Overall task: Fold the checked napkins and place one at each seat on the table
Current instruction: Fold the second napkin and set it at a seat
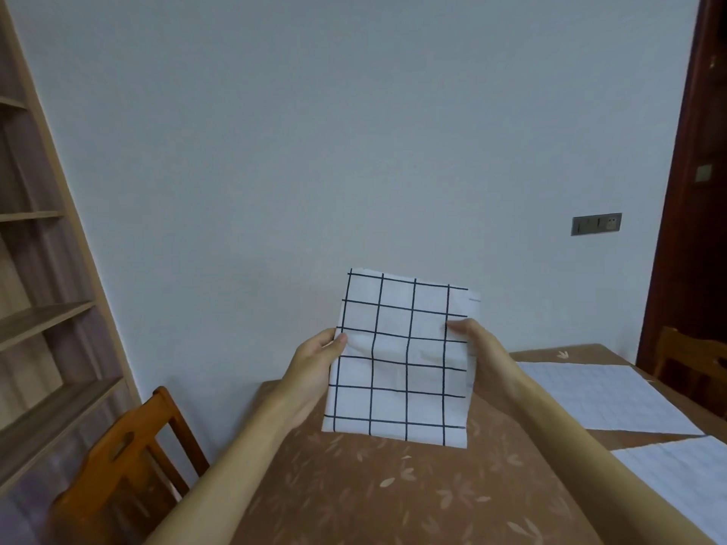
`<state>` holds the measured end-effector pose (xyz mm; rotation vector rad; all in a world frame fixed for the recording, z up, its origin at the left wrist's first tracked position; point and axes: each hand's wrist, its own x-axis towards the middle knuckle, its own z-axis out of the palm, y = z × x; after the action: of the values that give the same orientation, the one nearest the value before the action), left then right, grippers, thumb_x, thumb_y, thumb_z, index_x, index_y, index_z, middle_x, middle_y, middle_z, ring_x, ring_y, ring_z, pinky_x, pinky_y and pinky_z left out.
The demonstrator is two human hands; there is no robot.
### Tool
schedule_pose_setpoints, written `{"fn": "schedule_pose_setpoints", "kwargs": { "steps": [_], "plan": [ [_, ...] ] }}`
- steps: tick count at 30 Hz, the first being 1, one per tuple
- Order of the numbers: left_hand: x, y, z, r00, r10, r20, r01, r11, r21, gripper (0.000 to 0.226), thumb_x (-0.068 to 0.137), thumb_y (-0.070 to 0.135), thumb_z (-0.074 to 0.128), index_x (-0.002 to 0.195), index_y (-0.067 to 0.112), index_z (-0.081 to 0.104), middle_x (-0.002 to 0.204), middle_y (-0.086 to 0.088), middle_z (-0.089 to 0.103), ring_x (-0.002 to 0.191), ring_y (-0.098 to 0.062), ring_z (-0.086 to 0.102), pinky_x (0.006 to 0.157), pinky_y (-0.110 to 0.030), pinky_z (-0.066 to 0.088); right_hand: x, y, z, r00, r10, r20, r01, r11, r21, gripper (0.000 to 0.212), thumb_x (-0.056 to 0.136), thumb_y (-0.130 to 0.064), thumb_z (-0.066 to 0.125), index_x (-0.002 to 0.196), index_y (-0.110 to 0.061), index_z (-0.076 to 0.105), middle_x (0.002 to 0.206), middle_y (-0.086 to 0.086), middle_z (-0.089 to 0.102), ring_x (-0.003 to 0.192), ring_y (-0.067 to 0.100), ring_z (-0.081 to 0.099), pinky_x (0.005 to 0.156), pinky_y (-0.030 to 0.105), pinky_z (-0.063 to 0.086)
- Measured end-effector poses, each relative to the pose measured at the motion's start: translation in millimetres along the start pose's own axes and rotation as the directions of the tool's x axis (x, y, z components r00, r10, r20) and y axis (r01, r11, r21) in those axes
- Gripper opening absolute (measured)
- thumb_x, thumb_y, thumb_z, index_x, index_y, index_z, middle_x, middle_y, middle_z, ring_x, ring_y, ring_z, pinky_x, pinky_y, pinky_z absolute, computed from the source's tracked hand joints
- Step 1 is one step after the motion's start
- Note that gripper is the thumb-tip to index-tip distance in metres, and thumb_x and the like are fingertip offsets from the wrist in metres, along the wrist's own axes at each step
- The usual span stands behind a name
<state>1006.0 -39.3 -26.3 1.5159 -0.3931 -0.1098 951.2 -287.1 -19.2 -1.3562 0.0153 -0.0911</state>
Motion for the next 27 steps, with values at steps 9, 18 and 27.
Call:
{"fn": "schedule_pose_setpoints", "kwargs": {
  "steps": [9, 18, 27],
  "plan": [
    [-5, -1, 14, 0.996, -0.012, 0.092, 0.01, 1.0, 0.027, 0.074, 0.081, 0.066, 0.069, 0.137, 0.019, 0.056, 0.136, 0.007, 0.064, 0.132, -0.014, 0.054, 0.117, -0.042, 0.036, 2, -4, 16, 0.983, -0.16, -0.092, 0.15, 0.983, -0.106, 0.03, 0.088, -0.036, 0.074, 0.102, -0.009, 0.072, 0.094, 0.007, 0.08, 0.087, 0.025, 0.077, 0.082, 0.043, 0.061],
    [-1, 2, 19, 0.988, -0.138, 0.064, 0.139, 0.99, -0.009, 0.091, 0.068, 0.056, 0.085, 0.134, 0.013, 0.04, 0.141, 0.007, 0.051, 0.134, -0.014, 0.043, 0.119, -0.039, 0.03, -6, -10, 30, 0.974, -0.228, -0.006, 0.226, 0.967, -0.117, 0.03, 0.085, -0.033, 0.077, 0.109, -0.015, 0.072, 0.101, 0.001, 0.08, 0.095, 0.02, 0.076, 0.094, 0.046, 0.057],
    [2, 16, 6, 1.0, -0.027, -0.015, 0.027, 0.999, -0.044, 0.042, 0.081, 0.047, 0.078, 0.111, 0.023, 0.061, 0.116, 0.01, 0.067, 0.11, -0.005, 0.06, 0.113, -0.035, 0.036, 1, 4, 8, 0.968, -0.234, 0.089, 0.246, 0.954, -0.169, 0.051, 0.088, -0.041, 0.074, 0.106, 0.006, 0.066, 0.102, 0.031, 0.068, 0.099, 0.044, 0.068, 0.099, 0.061, 0.051]
  ]
}}
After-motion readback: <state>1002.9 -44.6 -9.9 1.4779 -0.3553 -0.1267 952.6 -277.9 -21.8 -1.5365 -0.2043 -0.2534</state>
